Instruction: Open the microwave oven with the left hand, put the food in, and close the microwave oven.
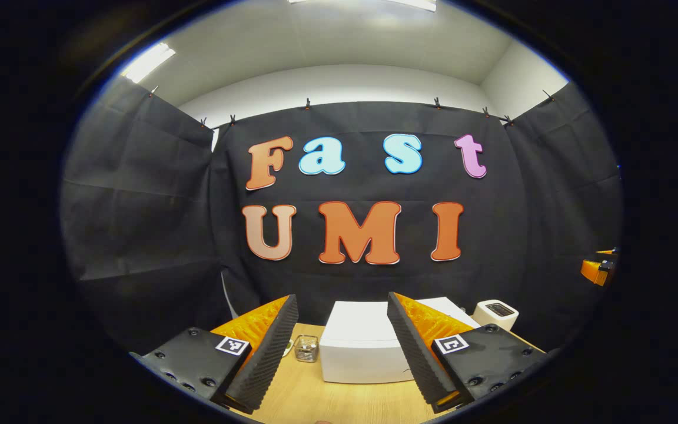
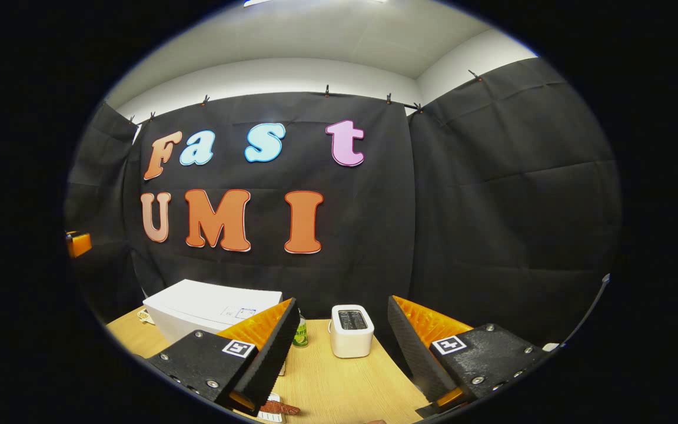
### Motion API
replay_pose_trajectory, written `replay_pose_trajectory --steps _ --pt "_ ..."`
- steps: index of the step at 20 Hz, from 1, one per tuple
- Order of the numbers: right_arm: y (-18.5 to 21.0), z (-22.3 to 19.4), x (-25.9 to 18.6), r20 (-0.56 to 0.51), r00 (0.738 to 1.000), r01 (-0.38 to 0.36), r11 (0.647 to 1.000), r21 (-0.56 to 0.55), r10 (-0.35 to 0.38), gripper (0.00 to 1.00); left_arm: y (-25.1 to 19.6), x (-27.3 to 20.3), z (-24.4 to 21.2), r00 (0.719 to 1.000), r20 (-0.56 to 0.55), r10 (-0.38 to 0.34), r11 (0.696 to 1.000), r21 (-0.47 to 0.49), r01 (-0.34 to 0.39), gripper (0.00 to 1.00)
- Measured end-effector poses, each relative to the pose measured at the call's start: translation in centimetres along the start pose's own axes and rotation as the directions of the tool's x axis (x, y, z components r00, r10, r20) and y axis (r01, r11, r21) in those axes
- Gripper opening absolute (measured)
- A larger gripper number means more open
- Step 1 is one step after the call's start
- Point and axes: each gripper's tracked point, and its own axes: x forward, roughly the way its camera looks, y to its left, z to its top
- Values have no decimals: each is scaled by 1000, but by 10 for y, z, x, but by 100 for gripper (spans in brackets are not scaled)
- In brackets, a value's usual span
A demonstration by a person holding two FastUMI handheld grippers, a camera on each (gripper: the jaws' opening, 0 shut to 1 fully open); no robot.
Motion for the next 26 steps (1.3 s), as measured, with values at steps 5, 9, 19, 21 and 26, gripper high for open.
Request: replay_pose_trajectory --steps 5,9,19,21,26 --pt "-5 -5 -1 -11 1000 13 1000 1 -13 94 -27 11 -38 999 -7 -35 999 8 35 95" --pt "-17 -8 -3 -19 999 43 999 0 -43 94 -57 18 -74 997 -31 -73 997 -19 72 98" --pt "-49 -5 -13 -58 991 120 993 -16 -121 94 -151 54 -186 974 -61 -220 975 0 220 96" --pt "-54 -3 -13 -59 990 130 991 -13 -131 94 -172 66 -213 967 -82 -239 970 33 243 96" --pt "-68 0 -6 -64 986 153 988 -34 -155 94 -214 91 -272 955 -107 -278 956 70 286 97"
